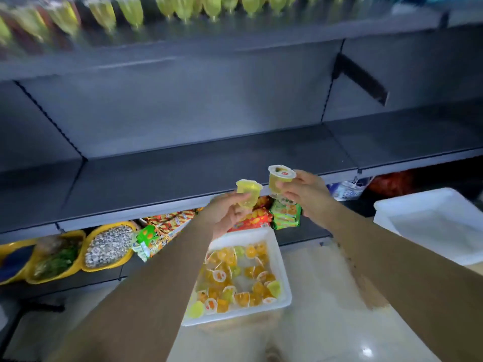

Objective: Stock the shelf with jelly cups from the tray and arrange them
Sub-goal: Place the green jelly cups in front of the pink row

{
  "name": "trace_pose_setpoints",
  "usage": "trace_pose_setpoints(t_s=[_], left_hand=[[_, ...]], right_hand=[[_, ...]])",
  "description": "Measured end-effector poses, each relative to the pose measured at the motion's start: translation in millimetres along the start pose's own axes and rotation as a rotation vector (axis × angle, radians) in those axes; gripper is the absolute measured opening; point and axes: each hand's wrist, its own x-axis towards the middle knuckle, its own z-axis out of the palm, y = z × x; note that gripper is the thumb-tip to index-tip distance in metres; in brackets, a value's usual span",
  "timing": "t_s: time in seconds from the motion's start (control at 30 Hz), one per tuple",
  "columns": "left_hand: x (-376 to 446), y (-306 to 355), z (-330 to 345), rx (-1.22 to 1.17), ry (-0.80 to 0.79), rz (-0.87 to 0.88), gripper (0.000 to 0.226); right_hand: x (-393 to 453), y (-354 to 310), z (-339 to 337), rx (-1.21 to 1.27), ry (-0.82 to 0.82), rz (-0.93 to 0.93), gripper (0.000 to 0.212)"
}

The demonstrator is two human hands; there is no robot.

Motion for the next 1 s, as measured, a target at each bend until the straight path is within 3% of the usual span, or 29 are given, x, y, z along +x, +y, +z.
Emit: trace_pose_setpoints(t_s=[0.1, 0.33, 0.5, 0.57, 0.77, 1.0], left_hand=[[-8, 45, 47, 0.167, -0.006, 0.137, 0.014], [13, 145, 158, 0.23, -0.107, 0.413, 0.014], [90, 197, 219, 0.509, 0.061, 0.659, 0.019], [127, 214, 241, 0.516, 0.118, 0.699, 0.024], [227, 262, 304, 0.535, 0.297, 0.739, 0.034], [288, 290, 317, 0.575, 0.54, 0.741, 0.038]], right_hand=[[-2, -64, -5, -0.027, 0.001, -0.142, 0.027], [30, -193, -43, -0.033, 0.031, -0.404, 0.028], [100, -253, -79, -0.076, 0.079, -0.483, 0.027], [139, -271, -94, -0.095, 0.092, -0.502, 0.028], [261, -313, -128, -0.137, 0.116, -0.465, 0.03], [340, -322, -135, -0.108, 0.068, -0.39, 0.027]])
